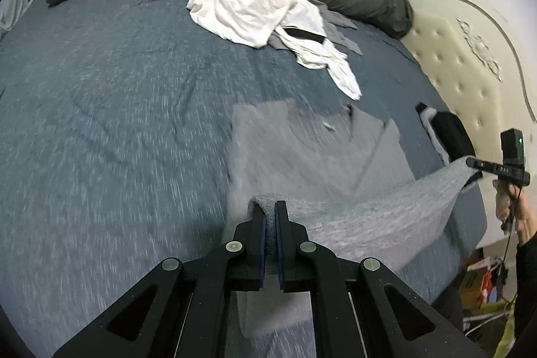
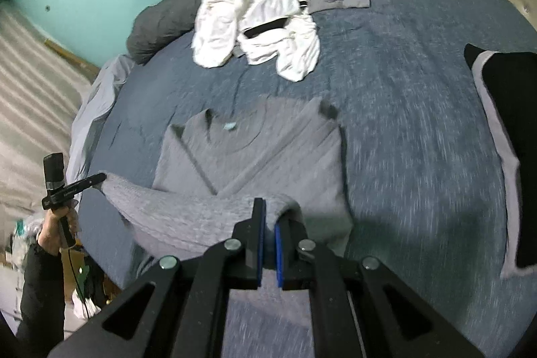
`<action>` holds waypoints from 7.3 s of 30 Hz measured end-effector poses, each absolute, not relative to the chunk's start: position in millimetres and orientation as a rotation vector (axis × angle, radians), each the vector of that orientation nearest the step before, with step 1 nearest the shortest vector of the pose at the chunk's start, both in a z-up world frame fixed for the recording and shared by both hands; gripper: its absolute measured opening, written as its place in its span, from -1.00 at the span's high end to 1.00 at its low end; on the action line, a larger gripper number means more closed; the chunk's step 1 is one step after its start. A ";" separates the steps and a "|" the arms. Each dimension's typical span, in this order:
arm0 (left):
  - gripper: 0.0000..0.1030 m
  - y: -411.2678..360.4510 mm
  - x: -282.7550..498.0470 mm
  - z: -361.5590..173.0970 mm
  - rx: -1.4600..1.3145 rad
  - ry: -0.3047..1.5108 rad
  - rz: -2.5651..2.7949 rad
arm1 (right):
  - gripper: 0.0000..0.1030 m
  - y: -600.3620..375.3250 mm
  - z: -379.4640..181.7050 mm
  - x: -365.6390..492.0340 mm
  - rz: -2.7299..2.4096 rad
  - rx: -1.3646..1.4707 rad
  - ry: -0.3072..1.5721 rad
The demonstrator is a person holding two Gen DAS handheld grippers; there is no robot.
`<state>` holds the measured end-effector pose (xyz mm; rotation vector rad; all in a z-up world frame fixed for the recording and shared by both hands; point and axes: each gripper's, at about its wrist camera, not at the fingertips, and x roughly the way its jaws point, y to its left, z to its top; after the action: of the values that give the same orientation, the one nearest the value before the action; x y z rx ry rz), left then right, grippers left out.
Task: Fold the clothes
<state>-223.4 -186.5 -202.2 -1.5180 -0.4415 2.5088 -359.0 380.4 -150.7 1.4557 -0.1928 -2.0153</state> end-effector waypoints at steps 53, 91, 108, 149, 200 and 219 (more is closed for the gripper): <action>0.33 -160.4 -367.6 -317.9 -1.521 -0.047 2.712 | 0.04 296.1 -285.4 -469.2 -2.274 1.401 0.255; 0.92 -221.1 -362.9 -332.2 -1.419 -0.657 2.667 | 0.99 362.1 -289.6 -506.8 -2.260 1.380 -0.304; 0.93 -206.4 -371.5 -339.1 -1.396 -0.714 2.598 | 0.93 339.6 -300.1 -499.1 -2.191 1.383 -0.270; 0.40 -154.5 -189.7 -288.5 -1.278 -0.795 2.780 | 0.71 223.1 -241.0 -287.6 -2.076 1.325 -0.243; 0.20 -165.1 -138.6 -320.6 -1.204 -0.875 2.736 | 0.89 126.7 -314.7 -235.4 -2.197 1.483 0.044; 0.19 -177.7 -138.3 -323.7 -1.201 -0.913 2.744 | 0.89 80.5 -319.1 -352.4 -2.248 1.572 0.069</action>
<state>-138.3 -177.7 -323.7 -1.2012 -0.9134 2.7438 -352.4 80.5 -319.1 1.5720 0.0685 -2.2477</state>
